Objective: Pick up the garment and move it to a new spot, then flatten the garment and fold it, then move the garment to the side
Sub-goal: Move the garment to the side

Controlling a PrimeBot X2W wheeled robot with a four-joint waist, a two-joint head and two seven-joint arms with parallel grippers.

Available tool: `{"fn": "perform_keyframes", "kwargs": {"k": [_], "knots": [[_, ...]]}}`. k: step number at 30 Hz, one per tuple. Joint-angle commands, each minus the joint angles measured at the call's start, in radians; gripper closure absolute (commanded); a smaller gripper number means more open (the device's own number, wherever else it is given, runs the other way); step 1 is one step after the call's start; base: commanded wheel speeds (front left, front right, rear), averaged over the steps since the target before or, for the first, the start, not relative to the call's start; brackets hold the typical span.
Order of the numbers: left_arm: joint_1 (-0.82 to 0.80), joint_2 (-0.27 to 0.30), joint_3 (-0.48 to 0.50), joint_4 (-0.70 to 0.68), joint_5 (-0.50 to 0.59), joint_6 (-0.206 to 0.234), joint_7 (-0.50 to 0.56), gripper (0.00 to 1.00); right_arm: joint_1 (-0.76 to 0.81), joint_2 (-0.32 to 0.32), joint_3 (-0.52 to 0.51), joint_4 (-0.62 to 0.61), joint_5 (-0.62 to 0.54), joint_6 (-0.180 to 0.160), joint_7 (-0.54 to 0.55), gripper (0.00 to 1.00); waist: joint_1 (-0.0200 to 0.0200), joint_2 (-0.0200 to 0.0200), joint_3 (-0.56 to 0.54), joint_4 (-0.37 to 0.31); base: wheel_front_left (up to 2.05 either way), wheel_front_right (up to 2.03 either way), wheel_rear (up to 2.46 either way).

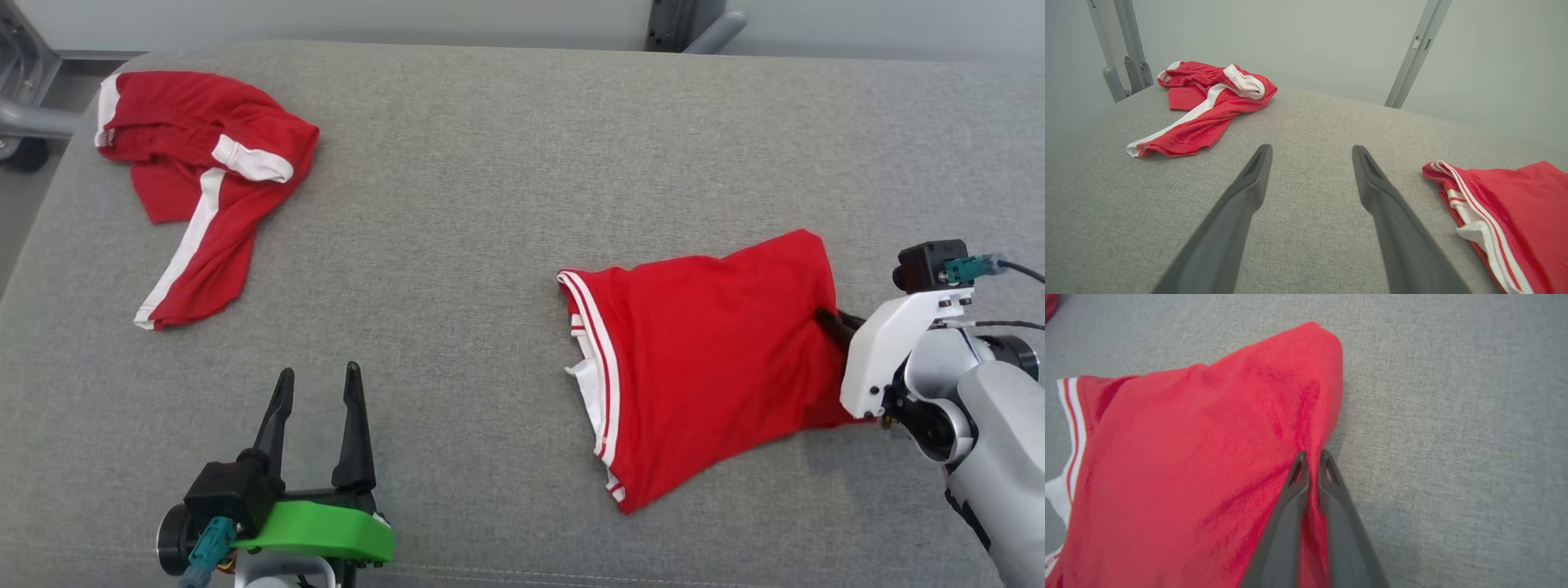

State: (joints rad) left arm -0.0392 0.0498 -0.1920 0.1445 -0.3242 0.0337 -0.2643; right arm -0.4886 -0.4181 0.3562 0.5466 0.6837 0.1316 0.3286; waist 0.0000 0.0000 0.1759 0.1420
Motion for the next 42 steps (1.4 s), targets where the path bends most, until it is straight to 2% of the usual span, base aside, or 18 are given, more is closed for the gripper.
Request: {"fn": "perform_keyframes", "kwargs": {"k": [1, 5, 9, 17, 21, 28, 34, 42], "knots": [[-0.008, 0.002, 0.003, -0.004, 0.006, -0.006, 0.0, 0.0, -0.022, -0.012, 0.003, 0.008, -0.007, -0.002, -0.017, 1.0, 0.0, 0.0, 0.006, -0.047, 0.0, 0.0, 0.0], [-0.023, 0.002, -0.004, -0.009, 0.022, -0.016, -0.001, 0.0, -0.067, -0.028, -0.008, 0.032, -0.012, -0.002, -0.056, 1.0, 0.0, 0.0, 0.024, -0.126, 0.0, 0.0, 0.0], [-0.033, 0.009, 0.005, -0.017, 0.048, -0.023, 0.0, 0.0, -0.123, -0.029, -0.018, 0.052, -0.02, -0.002, -0.08, 1.0, 0.0, 0.0, 0.058, -0.232, 0.0, 0.0, 0.0], [-0.09, 0.05, 0.005, -0.023, 0.082, -0.035, 0.004, 0.0, -0.248, 0.008, -0.017, 0.108, -0.048, -0.002, -0.137, 1.0, 0.0, 0.0, 0.146, -0.436, 0.0, 0.0, 0.0], [-0.121, 0.066, -0.007, -0.034, 0.101, -0.038, 0.02, 0.0, -0.291, 0.03, -0.016, 0.146, -0.042, -0.002, -0.174, 1.0, 0.0, 0.0, 0.177, -0.493, 0.0, 0.0, 0.0], [-0.14, 0.083, -0.019, -0.054, 0.111, -0.039, 0.037, 0.0, -0.339, 0.037, -0.012, 0.208, -0.036, -0.002, -0.228, 1.0, 0.0, 0.0, 0.197, -0.509, 0.0, 0.0, 0.0], [-0.145, 0.089, -0.022, -0.07, 0.115, -0.029, 0.039, 0.0, -0.391, 0.025, -0.016, 0.256, -0.067, -0.002, -0.29, 1.0, 0.0, 0.0, 0.203, -0.468, 0.0, 0.0, 0.0], [-0.146, 0.101, -0.024, -0.123, 0.116, -0.016, 0.048, 0.0, -0.494, 0.01, -0.072, 0.376, -0.127, -0.002, -0.364, 1.0, 0.0, 0.0, 0.217, -0.406, 0.0, 0.0, 0.0]]}}
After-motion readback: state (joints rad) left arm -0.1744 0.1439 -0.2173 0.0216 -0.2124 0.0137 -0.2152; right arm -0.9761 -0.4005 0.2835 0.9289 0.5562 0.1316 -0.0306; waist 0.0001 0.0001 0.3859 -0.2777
